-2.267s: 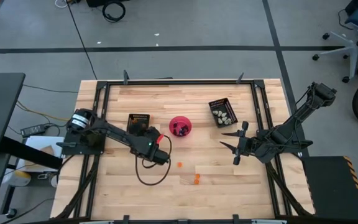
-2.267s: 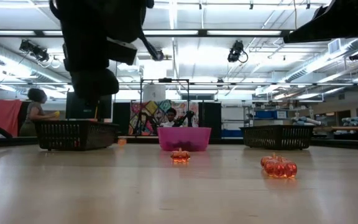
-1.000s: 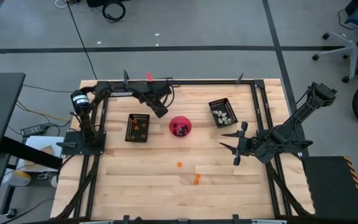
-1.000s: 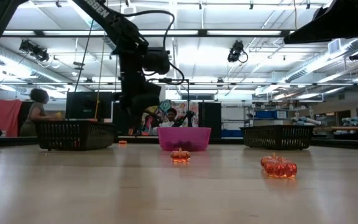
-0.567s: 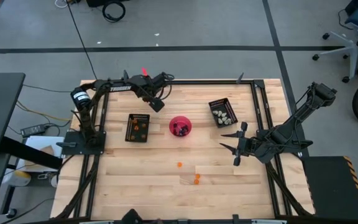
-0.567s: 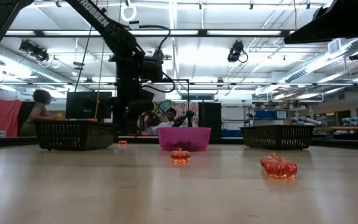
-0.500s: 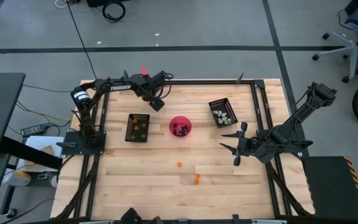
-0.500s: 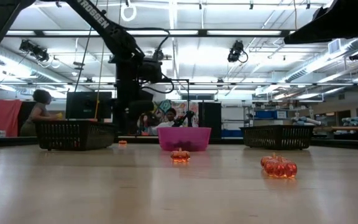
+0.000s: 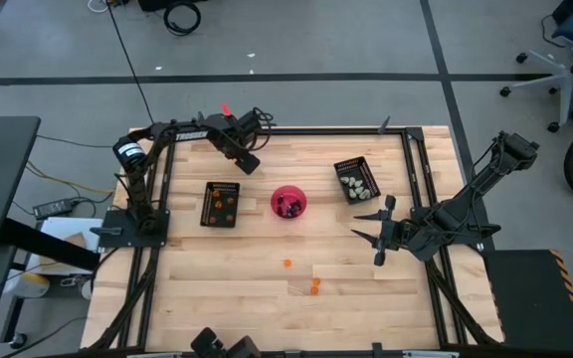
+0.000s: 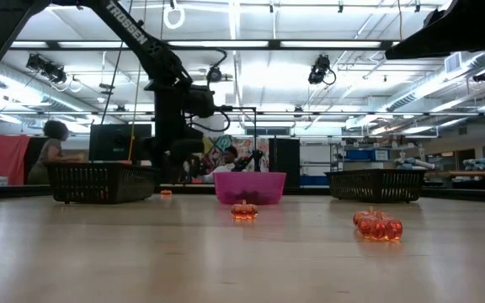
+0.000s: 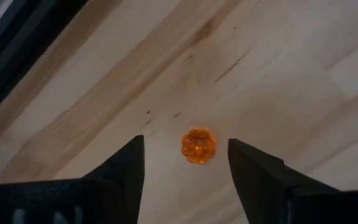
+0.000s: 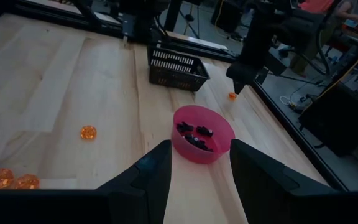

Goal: Sort Halloween decoration
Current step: Put the orange pumpkin toy into the left black bin

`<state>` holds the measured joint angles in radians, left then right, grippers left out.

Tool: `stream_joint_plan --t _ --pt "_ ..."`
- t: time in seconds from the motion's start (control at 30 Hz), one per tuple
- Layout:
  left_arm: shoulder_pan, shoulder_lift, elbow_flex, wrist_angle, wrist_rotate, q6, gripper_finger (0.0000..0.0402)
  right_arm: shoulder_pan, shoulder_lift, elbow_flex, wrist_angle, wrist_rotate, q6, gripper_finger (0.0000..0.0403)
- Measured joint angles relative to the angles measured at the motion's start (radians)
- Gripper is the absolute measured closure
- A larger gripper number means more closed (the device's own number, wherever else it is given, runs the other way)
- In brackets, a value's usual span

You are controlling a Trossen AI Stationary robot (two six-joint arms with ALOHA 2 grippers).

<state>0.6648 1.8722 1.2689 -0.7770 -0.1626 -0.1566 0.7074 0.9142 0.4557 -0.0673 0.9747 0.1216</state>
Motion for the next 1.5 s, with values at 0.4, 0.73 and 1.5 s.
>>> stream_joint_plan --t 0.4,0.73,1.5 --pt "-0.002 0.075 0.000 -0.001 0.008 0.001 0.0205 0.000 0.000 0.000 0.002 -0.001 0.001 0.0236" --pt "-0.011 0.077 0.001 -0.002 0.033 0.038 0.0270 0.000 0.000 0.000 0.001 0.000 -0.001 0.0236" --pt "-0.012 0.077 0.011 -0.036 0.057 0.111 0.0364 0.000 0.000 0.000 0.000 0.004 -0.001 0.0236"
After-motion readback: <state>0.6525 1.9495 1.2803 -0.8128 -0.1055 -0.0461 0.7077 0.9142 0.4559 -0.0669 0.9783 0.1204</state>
